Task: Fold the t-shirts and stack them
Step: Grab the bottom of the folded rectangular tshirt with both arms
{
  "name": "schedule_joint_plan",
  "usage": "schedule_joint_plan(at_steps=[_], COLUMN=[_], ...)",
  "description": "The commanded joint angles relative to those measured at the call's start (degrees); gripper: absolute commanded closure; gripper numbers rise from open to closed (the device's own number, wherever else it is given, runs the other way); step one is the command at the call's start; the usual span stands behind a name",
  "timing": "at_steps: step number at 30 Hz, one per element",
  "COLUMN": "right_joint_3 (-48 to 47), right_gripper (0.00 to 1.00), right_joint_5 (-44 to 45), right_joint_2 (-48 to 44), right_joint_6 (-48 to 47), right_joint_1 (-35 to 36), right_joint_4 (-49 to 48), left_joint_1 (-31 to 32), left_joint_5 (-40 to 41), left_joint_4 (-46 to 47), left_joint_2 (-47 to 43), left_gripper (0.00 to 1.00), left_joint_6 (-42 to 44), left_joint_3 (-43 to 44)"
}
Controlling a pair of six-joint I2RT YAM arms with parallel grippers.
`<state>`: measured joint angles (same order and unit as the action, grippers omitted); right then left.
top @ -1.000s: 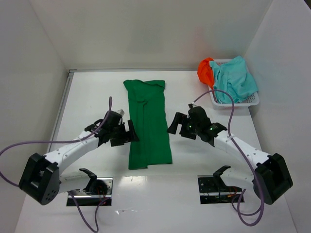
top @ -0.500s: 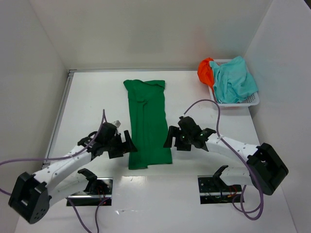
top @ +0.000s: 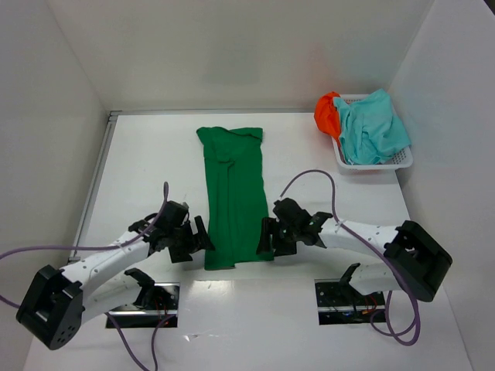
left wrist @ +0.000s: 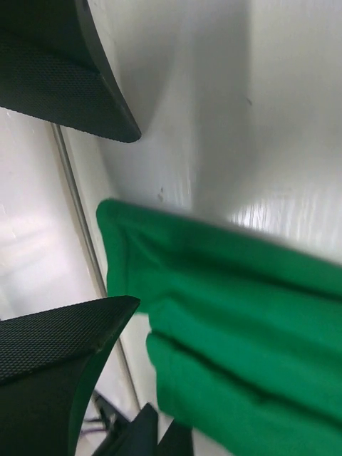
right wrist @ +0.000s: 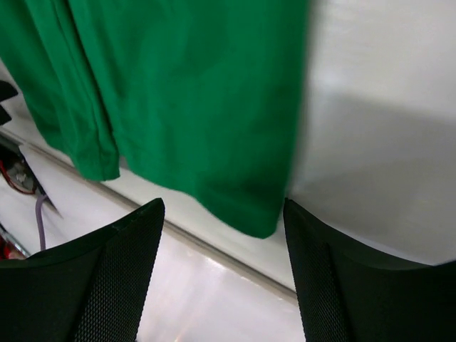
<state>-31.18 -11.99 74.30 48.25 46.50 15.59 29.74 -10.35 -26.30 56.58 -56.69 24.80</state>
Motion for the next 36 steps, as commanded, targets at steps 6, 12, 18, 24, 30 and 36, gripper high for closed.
schedule_joint_plan(at_steps=[6, 12, 18, 24, 30, 36], right_joint_3=[-1.3, -2.6, -2.6, -2.6, -2.6, -3.1], right_gripper=[0.32, 0.42, 0.55, 0.61, 0.66, 0.76], right_joint_5=[0.9, 4.2, 5.7, 5.7, 6.3, 6.3], right_joint_2=[4.7, 4.7, 4.7, 5.2, 5.2, 4.7], right_joint_6=[3.2, 3.7, 5.3, 5.3, 5.3, 5.3], right_joint_1=[4.9, 4.9, 4.9, 4.9, 4.9, 4.9], right_joint_4=[0.4, 2.4, 2.4, 2.4, 2.4, 2.4], left_joint_1=[0.4, 1.6, 5.4, 9.2, 10.7, 10.7], left_joint_5=[-2.9, -4.0, -4.7, -3.4, -1.3, -0.3], left_joint_4=[2.4, 3.9, 5.6, 6.3, 5.6, 4.5], left_joint_2=[3.4, 5.4, 9.4, 13.7, 13.8, 11.9], left_gripper=[0.08, 0.10, 0.11, 0.25, 0.48, 0.89], left_joint_6=[2.6, 3.2, 2.1, -0.3, -3.1, -4.3], left_joint_3=[1.5, 1.5, 1.5, 2.0, 2.0, 1.4])
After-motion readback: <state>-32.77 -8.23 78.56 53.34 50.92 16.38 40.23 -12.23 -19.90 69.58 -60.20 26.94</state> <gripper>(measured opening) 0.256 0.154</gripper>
